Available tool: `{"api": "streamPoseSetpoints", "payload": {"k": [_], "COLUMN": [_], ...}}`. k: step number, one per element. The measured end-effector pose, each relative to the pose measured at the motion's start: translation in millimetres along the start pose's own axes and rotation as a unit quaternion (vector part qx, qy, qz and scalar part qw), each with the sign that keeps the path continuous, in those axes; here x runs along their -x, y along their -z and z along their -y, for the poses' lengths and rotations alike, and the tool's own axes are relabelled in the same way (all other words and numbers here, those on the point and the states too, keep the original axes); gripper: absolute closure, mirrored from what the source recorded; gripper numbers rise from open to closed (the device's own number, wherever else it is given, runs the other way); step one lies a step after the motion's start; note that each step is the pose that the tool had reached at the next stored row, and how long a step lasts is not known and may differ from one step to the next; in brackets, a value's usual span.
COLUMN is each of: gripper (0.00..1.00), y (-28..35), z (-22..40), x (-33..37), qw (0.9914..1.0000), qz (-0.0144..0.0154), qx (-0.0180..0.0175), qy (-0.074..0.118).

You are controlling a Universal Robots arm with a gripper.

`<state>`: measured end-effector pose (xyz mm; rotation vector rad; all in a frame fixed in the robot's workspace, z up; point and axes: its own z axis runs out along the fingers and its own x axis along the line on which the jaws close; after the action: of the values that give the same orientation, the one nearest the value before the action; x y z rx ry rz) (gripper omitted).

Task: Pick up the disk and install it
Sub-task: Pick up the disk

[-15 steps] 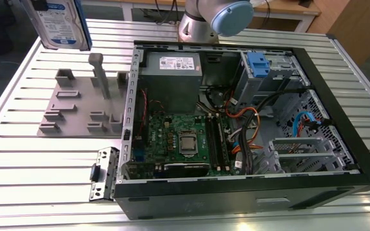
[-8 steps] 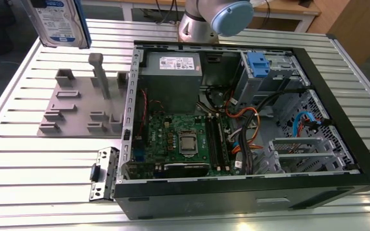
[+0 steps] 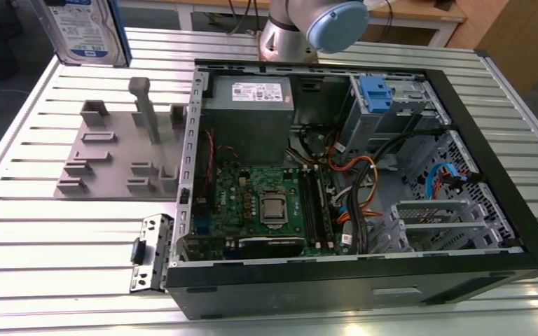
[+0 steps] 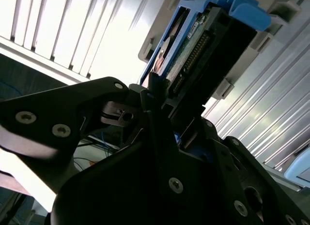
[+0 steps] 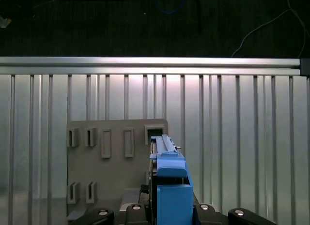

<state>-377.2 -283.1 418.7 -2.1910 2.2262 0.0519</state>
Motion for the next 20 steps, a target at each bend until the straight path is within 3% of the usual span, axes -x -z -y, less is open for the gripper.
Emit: {"api": "streamPoseSetpoints", "payload": {"k": [20], "gripper": [0.64], "y": [18.0], "z": [-0.2], "x": [0.6], "qw": [1.00000], "qz": [0.0000], "qx": [0.0000], "qy": [0.000]}}
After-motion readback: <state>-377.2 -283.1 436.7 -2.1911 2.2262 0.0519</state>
